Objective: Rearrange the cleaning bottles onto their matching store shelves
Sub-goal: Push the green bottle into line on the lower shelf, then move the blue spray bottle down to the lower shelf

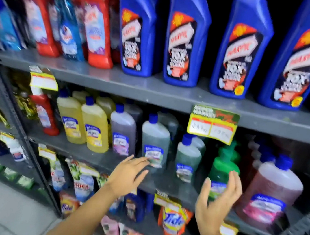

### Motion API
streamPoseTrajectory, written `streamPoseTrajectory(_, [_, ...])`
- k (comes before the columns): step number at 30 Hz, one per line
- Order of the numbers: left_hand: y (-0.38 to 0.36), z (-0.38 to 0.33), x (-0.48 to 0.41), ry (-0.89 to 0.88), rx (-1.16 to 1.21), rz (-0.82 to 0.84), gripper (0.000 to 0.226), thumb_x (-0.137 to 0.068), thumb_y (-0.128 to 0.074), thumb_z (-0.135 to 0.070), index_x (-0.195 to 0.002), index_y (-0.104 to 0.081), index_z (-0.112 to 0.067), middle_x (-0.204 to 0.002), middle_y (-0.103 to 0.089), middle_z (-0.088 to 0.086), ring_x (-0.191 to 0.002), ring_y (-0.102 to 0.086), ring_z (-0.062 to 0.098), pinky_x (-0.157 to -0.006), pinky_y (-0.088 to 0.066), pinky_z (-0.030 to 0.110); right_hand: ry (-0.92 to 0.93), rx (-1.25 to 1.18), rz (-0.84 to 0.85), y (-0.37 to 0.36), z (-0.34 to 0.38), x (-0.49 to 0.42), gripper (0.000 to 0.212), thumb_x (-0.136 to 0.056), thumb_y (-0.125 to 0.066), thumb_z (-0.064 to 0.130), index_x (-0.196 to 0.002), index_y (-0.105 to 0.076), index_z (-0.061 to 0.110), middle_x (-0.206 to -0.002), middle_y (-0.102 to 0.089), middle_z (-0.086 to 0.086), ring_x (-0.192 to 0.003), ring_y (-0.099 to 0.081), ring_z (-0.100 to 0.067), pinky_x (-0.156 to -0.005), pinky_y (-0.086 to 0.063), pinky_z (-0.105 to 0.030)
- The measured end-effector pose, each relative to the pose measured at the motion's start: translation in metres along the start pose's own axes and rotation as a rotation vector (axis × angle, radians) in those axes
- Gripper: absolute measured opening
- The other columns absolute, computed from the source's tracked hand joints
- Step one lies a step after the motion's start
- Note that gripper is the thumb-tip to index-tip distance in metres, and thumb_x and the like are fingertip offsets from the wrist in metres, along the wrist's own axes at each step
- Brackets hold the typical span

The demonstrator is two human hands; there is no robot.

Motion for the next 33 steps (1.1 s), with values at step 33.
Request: streamPoseTrajectory(33, [0.325, 0.393, -0.037, -0.116, -0.166, -0.226, 0.048, -0.099, -0.039, -0.044, -0.136, -0.052, -0.015, -0.151, -0.041, 0.003, -0.145, -0.025, 0.023, -0.116, -0.022, 0.048, 0.182, 0.347, 0.497, -0.469, 0.375, -0.102, 0.085, -0.090, -0.063, 0.031, -0.154, -0.011, 0.010, -0.157, -0.020, -0.021, -0.139, -0.034, -0.040, -0.108, -0.038, -0.047])
Point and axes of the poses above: each hand's wrist, its own x-axis away from the middle knuckle, its own y-axis out of the back of the hand, z = x × y, the point moved 5 cm from there along -x, towards the middle knuckle
